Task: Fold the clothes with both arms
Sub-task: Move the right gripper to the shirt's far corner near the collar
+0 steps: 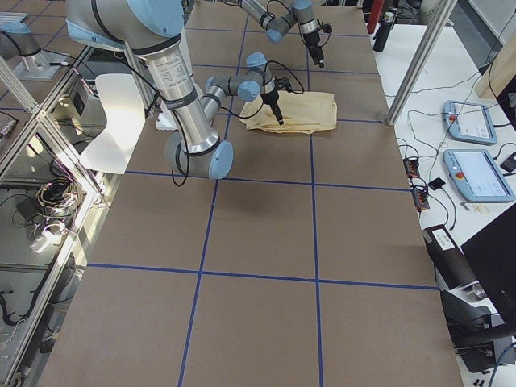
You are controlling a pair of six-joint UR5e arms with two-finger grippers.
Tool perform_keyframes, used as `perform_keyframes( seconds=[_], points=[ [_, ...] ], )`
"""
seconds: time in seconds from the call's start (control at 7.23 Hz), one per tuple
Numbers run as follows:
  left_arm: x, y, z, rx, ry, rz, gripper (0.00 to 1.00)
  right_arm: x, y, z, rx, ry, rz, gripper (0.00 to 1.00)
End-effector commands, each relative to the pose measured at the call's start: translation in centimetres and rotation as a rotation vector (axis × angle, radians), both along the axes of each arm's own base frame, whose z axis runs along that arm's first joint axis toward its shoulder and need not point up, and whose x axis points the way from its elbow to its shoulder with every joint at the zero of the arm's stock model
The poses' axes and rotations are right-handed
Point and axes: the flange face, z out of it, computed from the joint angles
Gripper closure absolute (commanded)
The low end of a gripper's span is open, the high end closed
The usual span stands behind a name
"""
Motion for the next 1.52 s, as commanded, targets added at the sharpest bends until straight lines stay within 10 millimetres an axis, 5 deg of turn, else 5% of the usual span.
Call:
perform_keyframes(
  seconds=[0.0, 0.41, 0.83, 1.11, 1.38],
  points=[
    [0.1, -0.1, 0.2, -0.003, -0.001, -0.001, 0.00, -0.1, -2.8, 1.6, 0.017, 0.053, -0.003, 0.01],
    [0.3, -0.2, 0.3, -0.005, -0.004, -0.001, 0.00, 0.6, -5.8, 4.5, -0.003, 0.115, 0.001, 0.02],
    [0.5, -0.3, -0.5, -0.007, 0.008, -0.004, 0.00, 6.0, -11.3, 5.9, -0.008, 0.132, -0.044, 0.16],
    [0.5, -0.2, -0.3, -0.003, 0.003, -0.001, 0.00, 7.4, -13.2, 3.6, -0.007, 0.094, -0.030, 0.19],
    [0.7, -0.5, 0.5, -0.005, -0.002, 0.000, 0.00, 6.9, -15.4, -1.4, 0.019, 0.029, 0.010, 0.19]
  ],
)
